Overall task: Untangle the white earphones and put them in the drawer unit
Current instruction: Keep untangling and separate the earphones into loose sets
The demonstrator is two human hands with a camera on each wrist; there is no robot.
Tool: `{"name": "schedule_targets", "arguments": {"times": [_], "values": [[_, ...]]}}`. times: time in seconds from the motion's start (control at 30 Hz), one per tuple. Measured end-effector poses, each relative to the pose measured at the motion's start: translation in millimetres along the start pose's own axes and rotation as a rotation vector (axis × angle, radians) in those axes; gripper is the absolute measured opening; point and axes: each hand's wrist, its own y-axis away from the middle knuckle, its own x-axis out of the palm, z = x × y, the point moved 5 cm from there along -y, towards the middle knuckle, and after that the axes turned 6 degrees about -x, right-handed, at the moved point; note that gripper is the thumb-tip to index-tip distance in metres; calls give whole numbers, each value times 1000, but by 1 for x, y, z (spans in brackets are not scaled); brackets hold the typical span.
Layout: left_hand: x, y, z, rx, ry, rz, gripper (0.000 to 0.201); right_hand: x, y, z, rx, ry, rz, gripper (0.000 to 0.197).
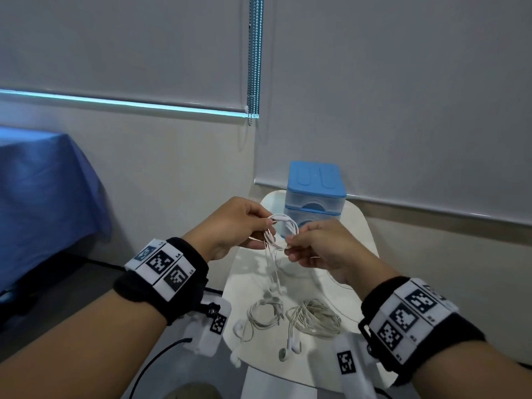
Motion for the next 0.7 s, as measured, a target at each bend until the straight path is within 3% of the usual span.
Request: {"name": "schedule_targets", "arguments": {"times": [0.17, 0.3, 0.43, 0.7], "values": [[-1, -2, 8, 12, 27, -94, 12, 10, 0, -13, 46, 163, 42, 15], [-3, -4, 8, 89, -190, -68, 3, 5, -10, -2, -161, 387, -47, 20], [0, -6, 3, 141, -296, -33, 4, 10, -14, 12, -304, 554, -10, 5], [-2, -7, 19, 29, -162, 55, 11, 4, -27, -12, -130, 272, -89, 12]]}}
